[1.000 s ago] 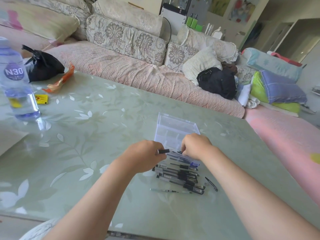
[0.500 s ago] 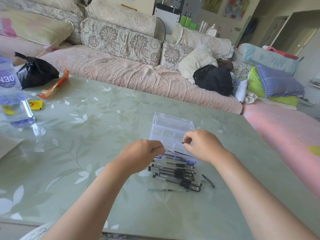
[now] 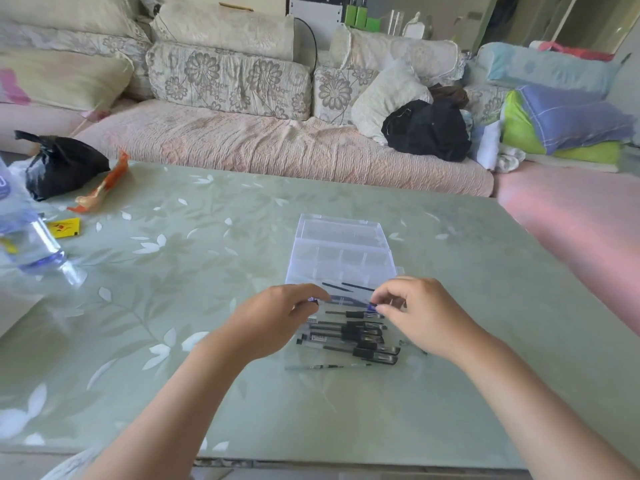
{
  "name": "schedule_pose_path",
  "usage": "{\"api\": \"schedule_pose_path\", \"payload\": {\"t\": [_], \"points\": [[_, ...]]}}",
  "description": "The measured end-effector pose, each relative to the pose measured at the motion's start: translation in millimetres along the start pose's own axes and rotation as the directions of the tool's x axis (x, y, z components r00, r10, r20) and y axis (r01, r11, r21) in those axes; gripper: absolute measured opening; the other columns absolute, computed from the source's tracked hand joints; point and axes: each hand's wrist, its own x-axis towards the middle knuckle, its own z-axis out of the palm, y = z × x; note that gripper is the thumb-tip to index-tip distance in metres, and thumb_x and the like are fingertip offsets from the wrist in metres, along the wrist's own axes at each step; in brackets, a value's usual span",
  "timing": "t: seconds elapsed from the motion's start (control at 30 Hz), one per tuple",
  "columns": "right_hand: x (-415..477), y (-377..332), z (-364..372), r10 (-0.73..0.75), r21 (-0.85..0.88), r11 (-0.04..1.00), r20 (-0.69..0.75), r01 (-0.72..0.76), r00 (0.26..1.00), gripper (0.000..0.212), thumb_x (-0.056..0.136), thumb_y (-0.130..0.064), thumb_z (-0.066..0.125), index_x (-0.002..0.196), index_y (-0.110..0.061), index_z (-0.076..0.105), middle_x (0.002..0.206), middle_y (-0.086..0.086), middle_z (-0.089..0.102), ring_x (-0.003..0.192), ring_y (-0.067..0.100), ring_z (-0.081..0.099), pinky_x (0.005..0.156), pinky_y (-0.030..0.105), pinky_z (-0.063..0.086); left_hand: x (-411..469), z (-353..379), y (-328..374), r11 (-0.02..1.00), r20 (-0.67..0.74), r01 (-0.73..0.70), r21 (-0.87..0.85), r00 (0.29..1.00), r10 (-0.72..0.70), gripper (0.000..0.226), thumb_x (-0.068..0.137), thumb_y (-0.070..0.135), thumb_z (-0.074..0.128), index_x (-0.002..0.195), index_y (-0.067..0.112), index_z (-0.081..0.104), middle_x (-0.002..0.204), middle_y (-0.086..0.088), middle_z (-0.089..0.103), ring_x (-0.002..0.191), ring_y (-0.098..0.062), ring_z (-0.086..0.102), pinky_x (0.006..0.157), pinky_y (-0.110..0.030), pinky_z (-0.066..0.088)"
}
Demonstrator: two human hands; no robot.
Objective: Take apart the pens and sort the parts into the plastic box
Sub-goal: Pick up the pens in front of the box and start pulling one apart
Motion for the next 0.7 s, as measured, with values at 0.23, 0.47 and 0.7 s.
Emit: {"api": "schedule_pose_path", "payload": {"t": [0.23, 0.47, 0.7], "points": [[-3.9, 9.0, -0.9, -0.025, -0.057, 0.998, 0.008, 0.026, 1.000, 0.010, 0.088, -0.022, 0.065, 0.088, -0.031, 0.070, 0.087, -0.017, 0.063, 0.077, 0.003, 0.058, 0.073, 0.024, 0.047, 0.3, 4.4, 7.5, 0.995, -0.025, 0.009, -0.104, 1.000, -0.012, 0.025, 0.098, 0.027, 0.047, 0.103, 0.046, 0.064, 0.085, 0.034, 0.061, 0.077, 0.011, 0.058, 0.067, -0.020, 0.041], [-2.3, 11.1, 0.5, -0.058, -0.113, 0.992, 0.015, 0.059, 0.998, 0.013, 0.089, -0.020, 0.062, 0.091, -0.030, 0.069, 0.089, -0.014, 0.061, 0.077, 0.005, 0.052, 0.072, 0.026, 0.043, -0.5, 6.8, 10.0, 0.991, -0.025, 0.013, -0.132, 1.000, -0.017, 0.026, 0.098, 0.023, 0.049, 0.105, 0.042, 0.066, 0.078, 0.020, 0.062, 0.059, 0.011, 0.053, 0.059, -0.018, 0.037], [-1.8, 8.0, 0.3, -0.151, -0.183, 0.973, -0.024, 0.144, 0.988, 0.013, 0.088, -0.018, 0.063, 0.090, -0.029, 0.070, 0.083, -0.013, 0.056, 0.083, 0.010, 0.051, 0.070, 0.022, 0.035, -1.1, 6.2, 6.8, 0.998, 0.036, -0.005, -0.058, 0.999, 0.007, 0.031, 0.098, 0.032, 0.045, 0.108, 0.057, 0.060, 0.085, 0.014, 0.066, 0.059, -0.001, 0.055, 0.062, -0.024, 0.046]]}}
